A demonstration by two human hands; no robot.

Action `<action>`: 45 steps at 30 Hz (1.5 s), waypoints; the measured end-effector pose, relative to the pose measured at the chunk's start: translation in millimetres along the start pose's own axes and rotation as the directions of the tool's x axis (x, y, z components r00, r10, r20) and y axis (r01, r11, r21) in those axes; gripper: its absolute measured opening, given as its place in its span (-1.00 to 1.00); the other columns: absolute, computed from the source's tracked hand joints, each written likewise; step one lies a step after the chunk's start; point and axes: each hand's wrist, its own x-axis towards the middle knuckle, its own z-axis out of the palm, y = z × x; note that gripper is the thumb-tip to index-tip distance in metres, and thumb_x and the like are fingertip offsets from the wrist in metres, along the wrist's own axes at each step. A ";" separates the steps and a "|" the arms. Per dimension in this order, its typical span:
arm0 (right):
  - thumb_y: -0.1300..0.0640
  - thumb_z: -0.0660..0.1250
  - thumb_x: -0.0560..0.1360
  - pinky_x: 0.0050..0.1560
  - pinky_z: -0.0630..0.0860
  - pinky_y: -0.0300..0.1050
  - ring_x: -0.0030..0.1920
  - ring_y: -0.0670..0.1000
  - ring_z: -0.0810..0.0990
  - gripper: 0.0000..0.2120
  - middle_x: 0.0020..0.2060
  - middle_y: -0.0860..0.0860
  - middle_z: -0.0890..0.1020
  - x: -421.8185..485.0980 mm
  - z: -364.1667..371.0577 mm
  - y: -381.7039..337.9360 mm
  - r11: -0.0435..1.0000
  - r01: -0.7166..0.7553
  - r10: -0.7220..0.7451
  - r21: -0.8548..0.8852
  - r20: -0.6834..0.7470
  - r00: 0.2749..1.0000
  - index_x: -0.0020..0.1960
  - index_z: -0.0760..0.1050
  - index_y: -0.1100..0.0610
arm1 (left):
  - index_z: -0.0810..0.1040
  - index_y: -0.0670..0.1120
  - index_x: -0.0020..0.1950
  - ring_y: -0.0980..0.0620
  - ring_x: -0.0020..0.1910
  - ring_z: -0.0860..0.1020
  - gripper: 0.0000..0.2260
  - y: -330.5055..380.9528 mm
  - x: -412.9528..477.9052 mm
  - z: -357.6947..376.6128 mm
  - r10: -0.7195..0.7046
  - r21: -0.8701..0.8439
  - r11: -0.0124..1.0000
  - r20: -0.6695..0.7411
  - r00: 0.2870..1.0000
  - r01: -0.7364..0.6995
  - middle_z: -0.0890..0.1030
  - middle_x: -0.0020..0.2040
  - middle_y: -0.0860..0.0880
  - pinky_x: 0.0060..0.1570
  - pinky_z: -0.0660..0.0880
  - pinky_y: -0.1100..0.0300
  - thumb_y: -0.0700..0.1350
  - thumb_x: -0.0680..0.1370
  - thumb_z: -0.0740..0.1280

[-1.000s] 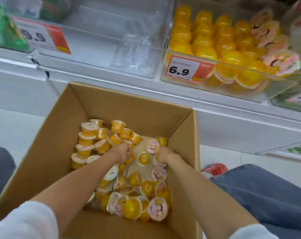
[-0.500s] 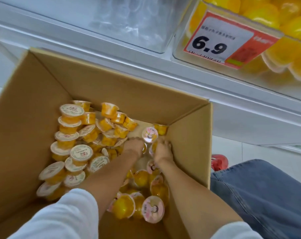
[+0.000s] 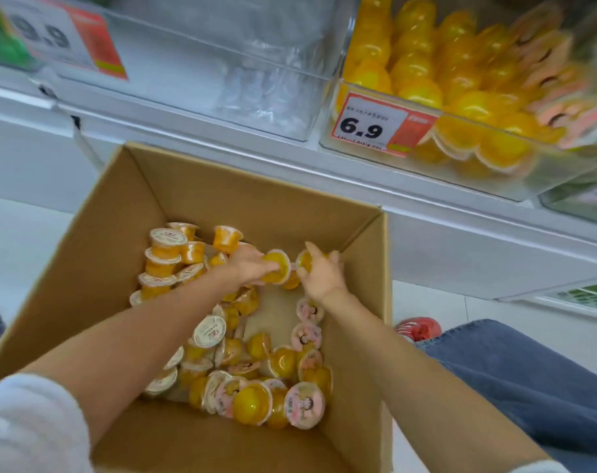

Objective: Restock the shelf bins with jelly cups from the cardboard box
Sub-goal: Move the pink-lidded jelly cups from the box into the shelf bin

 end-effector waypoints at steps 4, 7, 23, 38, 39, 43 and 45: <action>0.06 0.28 0.53 0.23 0.36 -0.04 0.18 0.21 0.39 -0.48 0.19 0.13 0.29 -44.7 -61.7 -19.8 0.971 0.229 -0.216 0.070 -0.154 0.964 0.45 0.23 -0.04 | 0.53 -0.16 -0.10 -0.04 0.05 0.63 -0.92 47.2 -48.2 -24.2 0.115 -0.365 0.928 0.096 0.989 -0.072 0.61 0.06 -0.23 0.04 0.61 0.06 -0.23 0.47 0.42; 0.03 0.37 0.47 -0.01 0.34 -0.14 0.02 0.06 0.42 -0.56 0.09 0.01 0.30 -77.7 -104.6 -28.9 0.933 0.337 -0.277 0.123 -0.349 0.895 0.28 0.29 0.03 | 0.48 -0.06 0.13 -0.10 0.15 0.59 -0.65 87.6 -82.2 -35.7 0.251 -0.454 0.872 0.091 0.964 -0.184 0.54 0.19 -0.17 0.06 0.60 -0.02 -0.30 0.41 0.44; 0.09 0.46 0.45 0.25 0.28 -0.35 0.24 -0.02 0.44 -0.52 0.22 0.06 0.49 -53.0 -286.4 -31.1 0.820 0.556 -0.222 0.136 -0.820 0.528 0.33 0.46 0.16 | 0.49 0.00 0.10 0.02 -0.01 0.59 -0.55 286.8 -145.9 -13.5 0.789 0.321 0.597 -0.404 0.464 -0.736 0.61 0.03 0.02 -0.05 0.51 0.17 -0.16 0.28 0.57; 0.07 0.30 0.56 0.30 0.32 -0.09 0.33 0.15 0.43 -0.57 0.31 0.18 0.48 130.1 -362.4 -62.9 0.902 0.426 -0.242 0.069 -0.736 0.632 0.40 0.40 0.16 | 0.44 -0.16 0.15 -0.20 -0.01 0.58 -0.63 398.6 7.9 -30.7 0.722 0.459 0.668 -0.588 0.363 -0.585 0.62 0.01 -0.20 -0.11 0.46 0.05 -0.08 0.43 0.45; 0.09 0.28 0.57 0.31 0.30 -0.11 0.35 0.15 0.40 -0.57 0.32 0.19 0.45 137.2 -361.7 -63.8 0.905 0.421 -0.252 0.060 -0.721 0.645 0.41 0.37 0.17 | 0.43 -0.16 0.18 -0.19 0.02 0.57 -0.63 400.9 12.5 -32.2 0.704 0.441 0.685 -0.604 0.373 -0.580 0.62 0.04 -0.19 -0.12 0.43 0.07 -0.09 0.45 0.44; 0.11 0.23 0.60 0.37 0.26 -0.12 0.42 0.14 0.33 -0.53 0.41 0.19 0.35 147.6 -359.1 -66.0 0.915 0.403 -0.282 0.021 -0.683 0.674 0.48 0.27 0.13 | 0.47 -0.13 0.23 -0.13 0.12 0.55 -0.69 405.1 24.8 -36.4 0.715 0.478 0.685 -0.586 0.381 -0.550 0.60 0.14 -0.14 -0.12 0.35 0.18 -0.18 0.50 0.39; 0.10 0.22 0.60 0.40 0.22 -0.12 0.45 0.14 0.28 -0.52 0.43 0.19 0.32 145.6 -360.6 -66.9 0.914 0.405 -0.299 0.005 -0.666 0.683 0.49 0.25 0.13 | 0.45 -0.11 0.34 -0.12 0.26 0.48 -0.63 405.3 26.6 -38.5 0.763 0.585 0.646 -0.516 0.389 -0.491 0.51 0.31 -0.15 0.09 0.42 0.13 -0.16 0.54 0.36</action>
